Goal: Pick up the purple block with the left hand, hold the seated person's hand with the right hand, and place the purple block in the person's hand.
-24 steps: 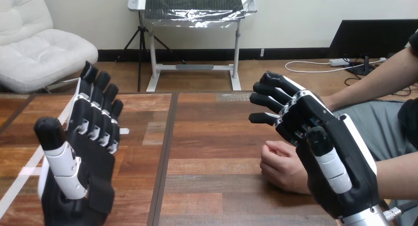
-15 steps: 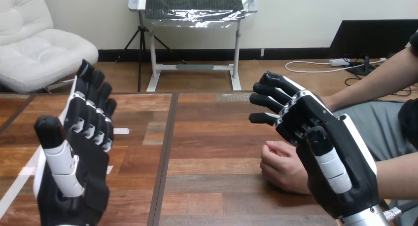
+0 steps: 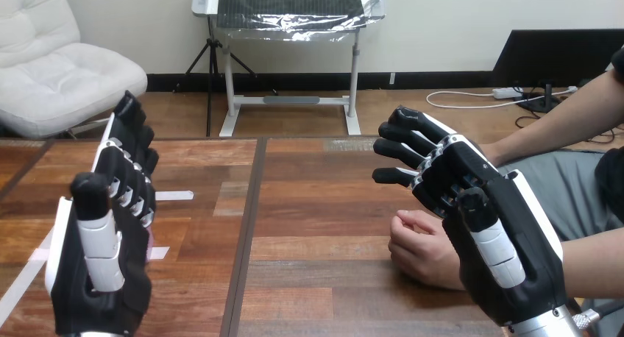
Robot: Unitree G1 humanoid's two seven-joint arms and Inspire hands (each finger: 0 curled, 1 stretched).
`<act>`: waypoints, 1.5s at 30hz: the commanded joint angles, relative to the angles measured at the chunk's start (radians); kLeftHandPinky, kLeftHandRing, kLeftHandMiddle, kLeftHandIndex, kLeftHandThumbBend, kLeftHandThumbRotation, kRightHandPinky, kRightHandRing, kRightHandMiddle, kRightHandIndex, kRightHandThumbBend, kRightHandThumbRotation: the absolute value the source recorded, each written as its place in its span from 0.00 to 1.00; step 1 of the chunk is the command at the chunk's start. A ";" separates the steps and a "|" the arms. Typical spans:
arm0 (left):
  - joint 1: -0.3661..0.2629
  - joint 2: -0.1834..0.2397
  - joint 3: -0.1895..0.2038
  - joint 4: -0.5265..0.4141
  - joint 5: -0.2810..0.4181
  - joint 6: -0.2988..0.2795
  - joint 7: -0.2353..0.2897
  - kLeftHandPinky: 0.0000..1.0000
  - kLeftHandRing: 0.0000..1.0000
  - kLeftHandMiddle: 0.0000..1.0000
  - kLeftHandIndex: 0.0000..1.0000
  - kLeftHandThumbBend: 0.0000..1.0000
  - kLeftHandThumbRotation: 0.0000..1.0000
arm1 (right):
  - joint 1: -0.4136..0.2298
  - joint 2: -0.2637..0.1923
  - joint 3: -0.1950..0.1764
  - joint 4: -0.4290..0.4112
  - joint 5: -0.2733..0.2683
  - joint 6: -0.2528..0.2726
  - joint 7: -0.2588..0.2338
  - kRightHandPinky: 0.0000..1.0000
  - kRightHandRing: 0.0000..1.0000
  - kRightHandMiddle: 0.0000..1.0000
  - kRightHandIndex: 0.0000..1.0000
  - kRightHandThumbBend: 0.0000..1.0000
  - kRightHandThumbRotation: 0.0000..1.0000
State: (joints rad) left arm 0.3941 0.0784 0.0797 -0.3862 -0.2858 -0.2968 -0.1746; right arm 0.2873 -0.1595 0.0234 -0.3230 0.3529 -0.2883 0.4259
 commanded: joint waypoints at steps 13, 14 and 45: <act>-0.185 0.101 0.108 0.186 0.130 -0.103 -0.011 1.00 1.00 1.00 0.98 0.92 1.00 | -0.060 0.003 -0.006 -0.030 0.000 -0.021 0.003 0.74 0.84 0.85 0.85 0.90 0.75; -0.192 0.107 0.113 0.199 0.134 -0.110 -0.012 1.00 1.00 1.00 0.98 0.91 1.00 | -0.061 0.003 -0.006 -0.029 0.000 -0.021 0.003 0.74 0.84 0.85 0.85 0.90 0.75; -0.354 0.309 0.195 0.514 0.377 -0.164 0.081 0.97 0.99 0.99 0.96 0.77 0.94 | -0.064 0.006 -0.005 -0.027 -0.005 -0.026 0.002 0.74 0.84 0.85 0.85 0.90 0.74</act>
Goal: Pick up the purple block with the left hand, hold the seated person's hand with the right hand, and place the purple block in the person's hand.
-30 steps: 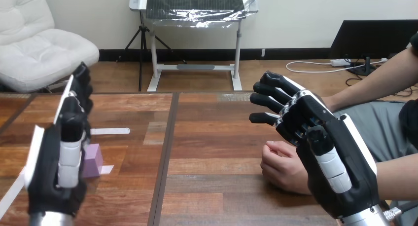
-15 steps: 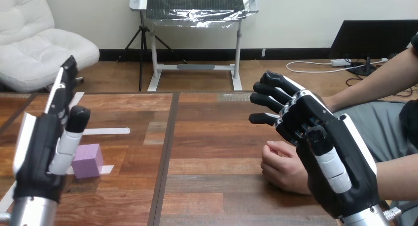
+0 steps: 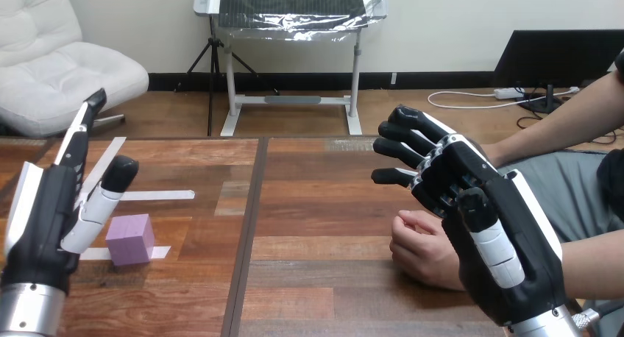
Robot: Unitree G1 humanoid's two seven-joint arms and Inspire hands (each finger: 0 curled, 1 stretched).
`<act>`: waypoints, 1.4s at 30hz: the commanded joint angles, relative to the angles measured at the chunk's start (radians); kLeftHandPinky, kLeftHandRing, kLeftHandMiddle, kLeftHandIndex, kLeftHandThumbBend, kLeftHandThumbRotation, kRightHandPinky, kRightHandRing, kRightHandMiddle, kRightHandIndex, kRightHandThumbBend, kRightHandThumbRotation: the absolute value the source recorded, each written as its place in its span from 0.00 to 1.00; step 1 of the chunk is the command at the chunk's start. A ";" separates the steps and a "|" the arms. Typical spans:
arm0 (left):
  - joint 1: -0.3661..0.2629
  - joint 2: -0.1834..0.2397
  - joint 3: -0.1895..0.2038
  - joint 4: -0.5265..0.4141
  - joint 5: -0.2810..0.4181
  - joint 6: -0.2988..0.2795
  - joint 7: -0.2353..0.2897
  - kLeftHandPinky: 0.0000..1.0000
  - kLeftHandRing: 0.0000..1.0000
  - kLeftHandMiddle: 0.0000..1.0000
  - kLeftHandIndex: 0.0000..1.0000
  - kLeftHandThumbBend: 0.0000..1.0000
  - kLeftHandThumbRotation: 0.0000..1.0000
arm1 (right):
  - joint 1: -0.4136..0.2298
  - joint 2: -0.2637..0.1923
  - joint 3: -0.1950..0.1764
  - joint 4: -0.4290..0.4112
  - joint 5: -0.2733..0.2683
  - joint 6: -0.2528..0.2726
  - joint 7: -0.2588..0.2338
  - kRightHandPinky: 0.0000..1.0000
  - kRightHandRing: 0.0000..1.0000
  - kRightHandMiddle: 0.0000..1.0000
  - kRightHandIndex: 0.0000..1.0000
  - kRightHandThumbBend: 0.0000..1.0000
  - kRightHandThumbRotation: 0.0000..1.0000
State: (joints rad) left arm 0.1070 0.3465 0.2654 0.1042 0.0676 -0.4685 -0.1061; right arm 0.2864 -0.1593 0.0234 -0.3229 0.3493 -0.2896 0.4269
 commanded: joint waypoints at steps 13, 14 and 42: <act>-0.115 0.106 -0.003 0.105 0.098 0.044 0.032 0.92 0.97 0.99 0.96 0.78 0.90 | -0.071 0.001 -0.009 -0.018 0.008 -0.031 0.016 0.74 0.84 0.85 0.85 0.90 0.74; -0.119 0.109 -0.004 0.111 0.104 0.042 0.033 0.92 0.97 0.99 0.96 0.77 0.90 | -0.071 0.001 -0.009 -0.019 0.008 -0.030 0.017 0.74 0.84 0.85 0.85 0.90 0.74; -0.257 0.260 -0.117 0.350 0.324 0.045 0.061 0.86 0.94 0.96 0.97 0.68 0.81 | -0.071 0.004 -0.008 -0.021 -0.006 -0.037 0.014 0.74 0.84 0.85 0.85 0.91 0.75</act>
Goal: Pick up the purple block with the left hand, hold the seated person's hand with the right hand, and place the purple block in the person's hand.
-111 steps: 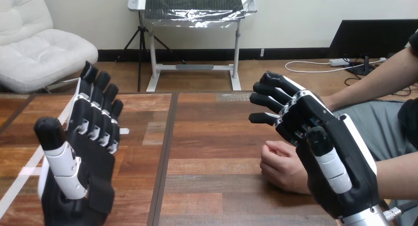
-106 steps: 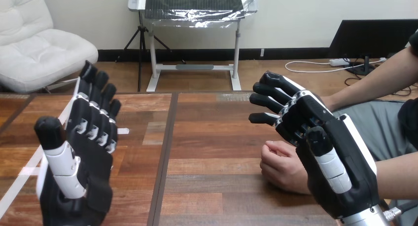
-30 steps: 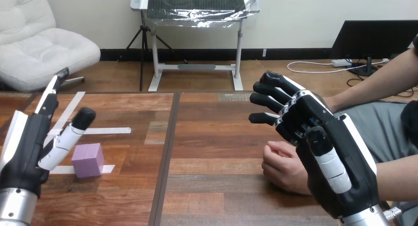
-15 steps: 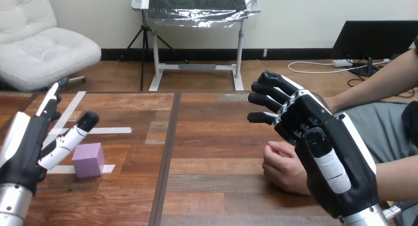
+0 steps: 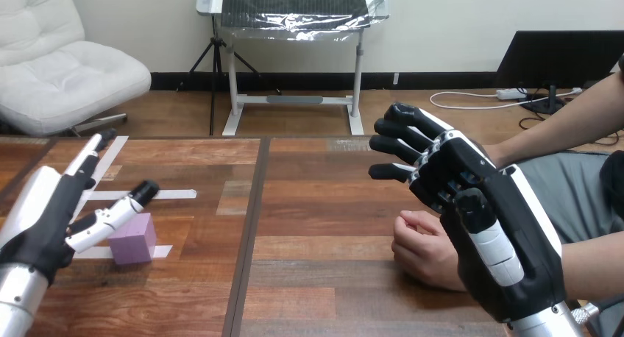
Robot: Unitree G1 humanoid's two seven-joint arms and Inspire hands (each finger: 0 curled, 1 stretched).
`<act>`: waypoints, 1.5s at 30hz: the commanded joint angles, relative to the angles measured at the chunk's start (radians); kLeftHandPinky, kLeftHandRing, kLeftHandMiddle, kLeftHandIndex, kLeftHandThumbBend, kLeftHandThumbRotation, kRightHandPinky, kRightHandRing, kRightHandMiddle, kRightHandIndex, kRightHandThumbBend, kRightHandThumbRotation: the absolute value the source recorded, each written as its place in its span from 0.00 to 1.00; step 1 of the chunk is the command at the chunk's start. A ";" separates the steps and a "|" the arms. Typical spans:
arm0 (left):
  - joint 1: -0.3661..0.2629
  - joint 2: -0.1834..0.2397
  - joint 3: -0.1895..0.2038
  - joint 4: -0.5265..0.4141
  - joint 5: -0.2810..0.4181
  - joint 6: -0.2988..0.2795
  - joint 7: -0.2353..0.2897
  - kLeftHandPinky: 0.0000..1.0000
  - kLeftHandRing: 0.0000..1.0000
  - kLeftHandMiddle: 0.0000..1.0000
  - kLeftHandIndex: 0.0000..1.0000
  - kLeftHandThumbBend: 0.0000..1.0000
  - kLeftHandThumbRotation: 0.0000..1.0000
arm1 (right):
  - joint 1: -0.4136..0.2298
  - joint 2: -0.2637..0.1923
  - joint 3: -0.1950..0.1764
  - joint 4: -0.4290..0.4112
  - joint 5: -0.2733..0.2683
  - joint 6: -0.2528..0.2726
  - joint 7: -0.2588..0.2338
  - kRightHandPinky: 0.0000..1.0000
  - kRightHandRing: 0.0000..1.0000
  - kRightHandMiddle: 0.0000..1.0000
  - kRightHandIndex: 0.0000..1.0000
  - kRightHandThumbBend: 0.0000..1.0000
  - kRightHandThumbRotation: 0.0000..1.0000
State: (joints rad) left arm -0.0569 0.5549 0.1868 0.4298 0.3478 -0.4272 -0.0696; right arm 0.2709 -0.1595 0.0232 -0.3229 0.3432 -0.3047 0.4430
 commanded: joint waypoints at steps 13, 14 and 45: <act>-0.153 0.091 -0.103 0.098 0.124 0.044 0.027 0.85 0.93 0.95 0.95 0.69 0.72 | -0.050 0.002 -0.009 -0.027 0.000 -0.022 -0.002 0.74 0.84 0.84 0.84 0.91 0.76; -0.156 0.092 -0.107 0.103 0.127 0.045 0.028 0.85 0.93 0.94 0.95 0.70 0.71 | -0.050 0.002 -0.009 -0.027 0.000 -0.022 -0.002 0.74 0.84 0.84 0.84 0.90 0.76; -0.297 0.127 -0.259 0.254 0.223 0.143 0.011 0.88 0.94 0.96 0.94 0.75 0.37 | -0.036 -0.004 -0.013 -0.040 0.028 -0.018 0.006 0.75 0.83 0.84 0.84 0.90 0.74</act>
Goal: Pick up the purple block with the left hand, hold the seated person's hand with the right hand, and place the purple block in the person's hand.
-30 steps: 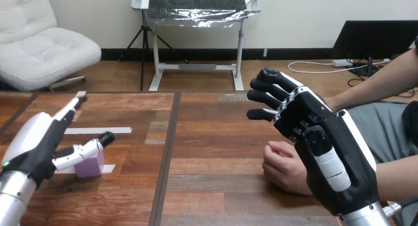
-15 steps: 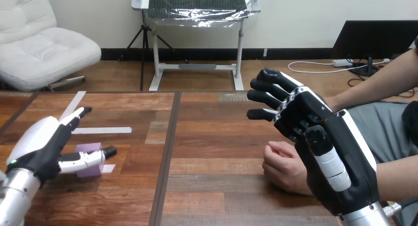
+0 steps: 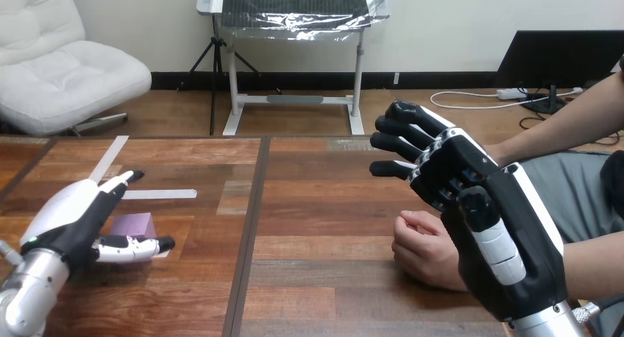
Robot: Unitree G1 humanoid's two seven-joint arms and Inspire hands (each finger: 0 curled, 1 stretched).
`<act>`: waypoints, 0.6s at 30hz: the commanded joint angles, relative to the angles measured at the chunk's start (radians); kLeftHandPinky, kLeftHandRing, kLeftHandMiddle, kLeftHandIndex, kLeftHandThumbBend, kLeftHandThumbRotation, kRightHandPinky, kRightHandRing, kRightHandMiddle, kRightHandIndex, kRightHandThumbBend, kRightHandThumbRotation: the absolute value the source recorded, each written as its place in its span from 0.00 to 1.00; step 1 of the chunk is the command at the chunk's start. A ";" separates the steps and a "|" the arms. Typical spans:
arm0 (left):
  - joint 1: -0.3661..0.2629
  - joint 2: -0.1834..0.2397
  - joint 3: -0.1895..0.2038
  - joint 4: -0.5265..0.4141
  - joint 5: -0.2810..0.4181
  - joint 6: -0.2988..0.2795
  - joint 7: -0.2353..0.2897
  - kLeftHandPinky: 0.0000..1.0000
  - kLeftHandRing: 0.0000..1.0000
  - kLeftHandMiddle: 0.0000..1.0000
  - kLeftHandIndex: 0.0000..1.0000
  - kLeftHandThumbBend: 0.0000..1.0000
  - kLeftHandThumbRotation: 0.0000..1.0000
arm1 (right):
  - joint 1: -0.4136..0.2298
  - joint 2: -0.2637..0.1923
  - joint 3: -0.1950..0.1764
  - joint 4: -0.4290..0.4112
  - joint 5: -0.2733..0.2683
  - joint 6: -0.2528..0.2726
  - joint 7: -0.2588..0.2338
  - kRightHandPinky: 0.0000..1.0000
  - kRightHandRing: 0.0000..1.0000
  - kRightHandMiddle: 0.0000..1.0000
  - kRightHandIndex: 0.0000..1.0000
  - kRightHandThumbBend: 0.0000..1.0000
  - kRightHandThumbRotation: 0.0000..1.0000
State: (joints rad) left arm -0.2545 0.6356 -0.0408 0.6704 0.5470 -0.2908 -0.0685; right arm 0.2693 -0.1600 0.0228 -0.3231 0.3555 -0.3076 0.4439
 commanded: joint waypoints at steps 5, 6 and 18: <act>-0.112 0.049 -0.053 0.027 0.043 0.022 0.012 0.88 0.94 0.95 0.93 0.76 0.34 | -0.034 -0.005 -0.014 -0.038 0.014 -0.021 0.008 0.75 0.83 0.84 0.84 0.89 0.74; -0.117 0.050 -0.061 0.030 0.050 0.031 0.009 0.88 0.94 0.95 0.93 0.76 0.34 | -0.034 -0.005 -0.015 -0.038 0.014 -0.021 0.008 0.75 0.83 0.84 0.84 0.89 0.74; -0.134 0.051 -0.093 0.020 0.061 0.097 -0.027 0.87 0.93 0.94 0.92 0.77 0.27 | -0.030 -0.004 -0.019 -0.043 0.013 -0.020 0.008 0.75 0.83 0.84 0.84 0.90 0.75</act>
State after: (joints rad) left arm -0.3064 0.6552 -0.1171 0.7019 0.6008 -0.2151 -0.0882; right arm 0.2694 -0.1609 0.0198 -0.3231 0.3555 -0.3083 0.4517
